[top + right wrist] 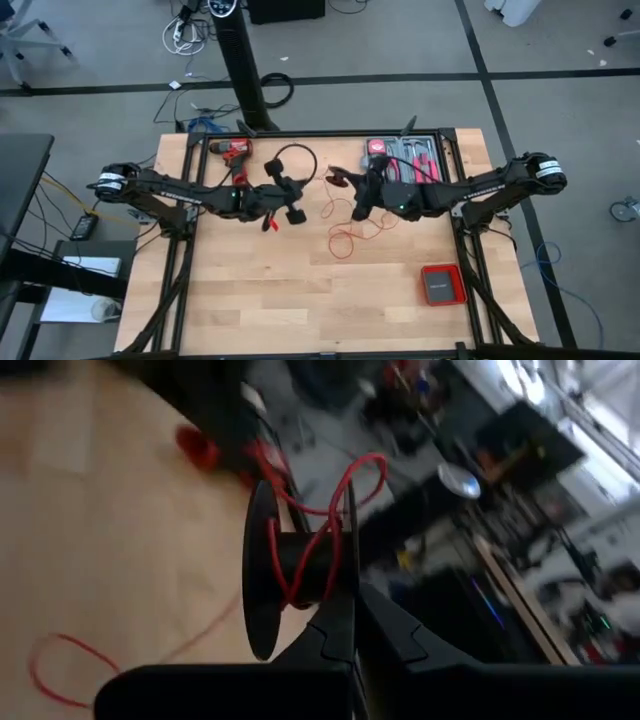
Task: Coil cords
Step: Uncoil the red wire from the black spool
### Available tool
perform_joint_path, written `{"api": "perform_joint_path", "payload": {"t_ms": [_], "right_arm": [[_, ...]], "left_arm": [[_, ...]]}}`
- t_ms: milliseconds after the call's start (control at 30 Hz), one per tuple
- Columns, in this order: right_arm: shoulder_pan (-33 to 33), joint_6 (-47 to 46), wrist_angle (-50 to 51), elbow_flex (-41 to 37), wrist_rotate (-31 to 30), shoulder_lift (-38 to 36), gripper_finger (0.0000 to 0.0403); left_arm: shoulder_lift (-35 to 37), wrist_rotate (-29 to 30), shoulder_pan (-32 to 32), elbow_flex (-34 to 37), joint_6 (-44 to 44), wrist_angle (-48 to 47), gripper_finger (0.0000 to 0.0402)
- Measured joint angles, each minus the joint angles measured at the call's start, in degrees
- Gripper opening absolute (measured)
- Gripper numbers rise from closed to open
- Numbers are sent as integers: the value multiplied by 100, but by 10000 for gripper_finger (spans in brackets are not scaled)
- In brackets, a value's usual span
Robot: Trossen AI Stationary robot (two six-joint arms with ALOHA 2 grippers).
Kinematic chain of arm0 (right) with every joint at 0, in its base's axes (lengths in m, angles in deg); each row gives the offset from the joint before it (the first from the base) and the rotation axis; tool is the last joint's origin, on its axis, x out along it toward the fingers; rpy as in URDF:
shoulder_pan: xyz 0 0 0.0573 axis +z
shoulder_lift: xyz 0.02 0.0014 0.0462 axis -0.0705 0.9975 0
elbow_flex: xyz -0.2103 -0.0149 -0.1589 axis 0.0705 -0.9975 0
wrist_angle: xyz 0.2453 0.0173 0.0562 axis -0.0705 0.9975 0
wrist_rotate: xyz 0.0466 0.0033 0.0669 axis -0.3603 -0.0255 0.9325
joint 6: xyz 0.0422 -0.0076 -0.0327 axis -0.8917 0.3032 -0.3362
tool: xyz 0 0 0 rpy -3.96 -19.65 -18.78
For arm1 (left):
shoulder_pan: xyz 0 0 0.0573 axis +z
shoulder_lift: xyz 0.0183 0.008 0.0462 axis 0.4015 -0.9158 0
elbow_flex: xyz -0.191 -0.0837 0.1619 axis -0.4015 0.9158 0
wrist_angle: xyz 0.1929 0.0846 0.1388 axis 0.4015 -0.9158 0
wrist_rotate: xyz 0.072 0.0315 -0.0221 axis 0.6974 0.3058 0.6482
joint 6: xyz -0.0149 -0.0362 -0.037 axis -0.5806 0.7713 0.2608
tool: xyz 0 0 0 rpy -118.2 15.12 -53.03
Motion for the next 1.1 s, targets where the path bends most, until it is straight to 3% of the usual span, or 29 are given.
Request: {"api": "perform_joint_path", "payload": {"t_ms": [167, 300, 400, 500, 600, 833, 1100], "right_arm": [[-200, -448, 172, -2, -584, 2, 0], [-364, -674, 77, -2, -602, 4, 0], [-461, -512, -176, -4, -597, 4, 0], [-503, -171, -685, -4, -539, 4, 0], [-505, -70, -1280, -7, -130, 4, 0], [-348, -187, -2265, -7, 791, 4, 0], [66, -275, -1435, -7, 933, -150, 0]], "left_arm": [[0, -1723, -123, 0, -443, 553, 0], [0, -3031, -125, 0, -592, 705, 0], [0, -3738, -123, 0, -602, 648, 0], [-26, -3998, -121, 0, -573, 565, 0], [-37, -3822, -111, 0, -510, 275, 0], [-72, -2704, -37, 4, -380, -161, 0], [-72, 277, -33, 2, -399, -953, 0]]}}
